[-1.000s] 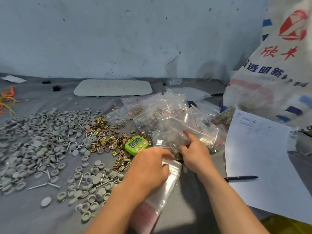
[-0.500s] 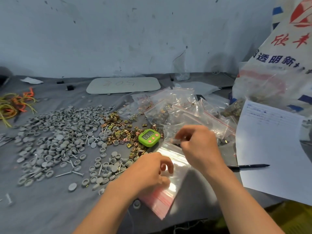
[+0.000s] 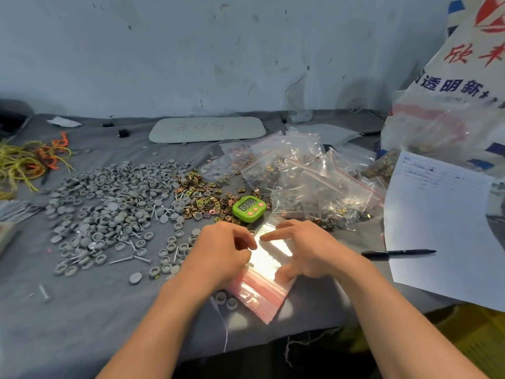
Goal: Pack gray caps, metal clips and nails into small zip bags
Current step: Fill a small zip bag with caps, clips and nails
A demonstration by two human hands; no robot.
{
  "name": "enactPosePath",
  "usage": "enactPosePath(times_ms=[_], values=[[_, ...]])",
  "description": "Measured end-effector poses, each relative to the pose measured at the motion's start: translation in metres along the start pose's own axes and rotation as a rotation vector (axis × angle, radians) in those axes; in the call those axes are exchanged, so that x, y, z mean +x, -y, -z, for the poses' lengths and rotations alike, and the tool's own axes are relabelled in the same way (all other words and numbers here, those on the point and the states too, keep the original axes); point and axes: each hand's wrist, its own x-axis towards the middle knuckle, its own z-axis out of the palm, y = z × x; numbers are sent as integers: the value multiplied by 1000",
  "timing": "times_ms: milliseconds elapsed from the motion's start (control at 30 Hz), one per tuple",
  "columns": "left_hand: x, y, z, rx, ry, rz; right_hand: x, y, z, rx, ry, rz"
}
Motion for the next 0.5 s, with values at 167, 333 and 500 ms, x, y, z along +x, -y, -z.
enactPosePath(times_ms=[167,333,500], values=[[-7,4,3,-110,101,-4,0,-12,-10,208,-80,11],[-13,6,5,-126,121,25,-2,-15,-21,429,-161,-66],[-23,3,4,-89,176,19,-2,-15,-29,510,-267,-89]])
